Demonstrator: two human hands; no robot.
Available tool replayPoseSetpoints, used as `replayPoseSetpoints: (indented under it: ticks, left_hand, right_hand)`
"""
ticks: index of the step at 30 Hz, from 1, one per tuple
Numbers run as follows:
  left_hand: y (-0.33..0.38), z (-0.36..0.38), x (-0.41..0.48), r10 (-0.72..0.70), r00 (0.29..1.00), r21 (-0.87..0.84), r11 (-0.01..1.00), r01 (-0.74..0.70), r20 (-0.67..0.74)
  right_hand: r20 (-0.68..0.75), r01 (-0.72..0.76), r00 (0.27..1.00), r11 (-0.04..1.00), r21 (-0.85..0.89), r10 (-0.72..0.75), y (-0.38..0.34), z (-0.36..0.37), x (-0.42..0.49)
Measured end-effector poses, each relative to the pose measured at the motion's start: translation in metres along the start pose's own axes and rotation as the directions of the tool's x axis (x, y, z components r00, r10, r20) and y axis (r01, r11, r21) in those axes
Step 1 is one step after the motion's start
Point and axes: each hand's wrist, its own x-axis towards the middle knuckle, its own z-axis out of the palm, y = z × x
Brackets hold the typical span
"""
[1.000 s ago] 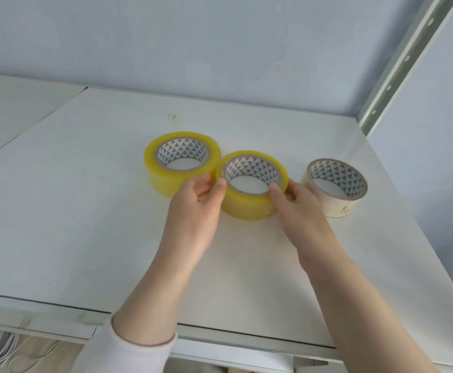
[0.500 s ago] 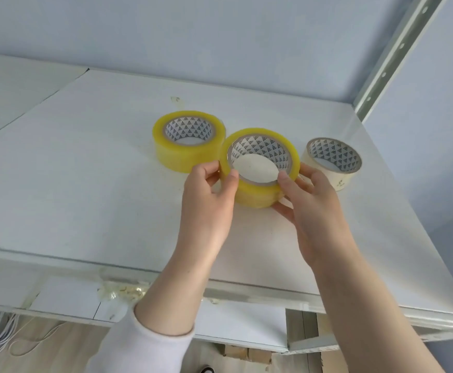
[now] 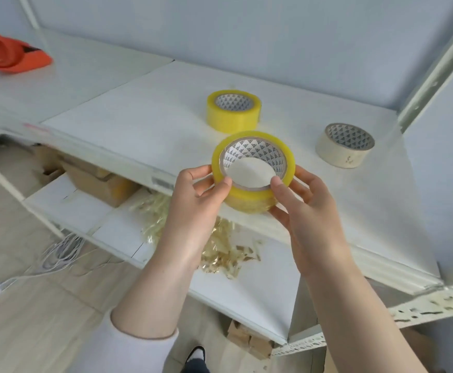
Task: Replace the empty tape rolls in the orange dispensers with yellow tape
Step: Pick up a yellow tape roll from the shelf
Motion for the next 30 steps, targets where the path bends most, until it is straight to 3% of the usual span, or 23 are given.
replayPoseSetpoints:
  ticks: [11, 15, 22, 30]
  left_hand:
    - [-0.017, -0.107, -0.104, -0.041, 0.99, -0.081, 0.996, 0.03, -0.133]
    - [-0.036, -0.165, -0.144, -0.125, 0.969, -0.102, 0.989, 0.105, -0.214]
    - [-0.086, -0.247, -0.213, -0.301, 0.898, -0.222, 0.946, 0.238, -0.322]
    - [-0.13, -0.28, -0.253, -0.405, 0.808, -0.359, 0.897, 0.259, -0.428]
  right_hand:
    - [0.268, -0.066, 0.96, 0.996, -0.054, 0.078, 0.028, 0.043, -0.104]
    - [0.357, -0.138, 0.921, 0.988, -0.076, 0.156, 0.062, 0.069, -0.146]
    - [0.514, -0.279, 0.786, 0.939, -0.202, 0.344, 0.133, 0.105, -0.21]
    - [0.643, -0.286, 0.61, 0.886, -0.366, 0.463, 0.186, 0.122, -0.234]
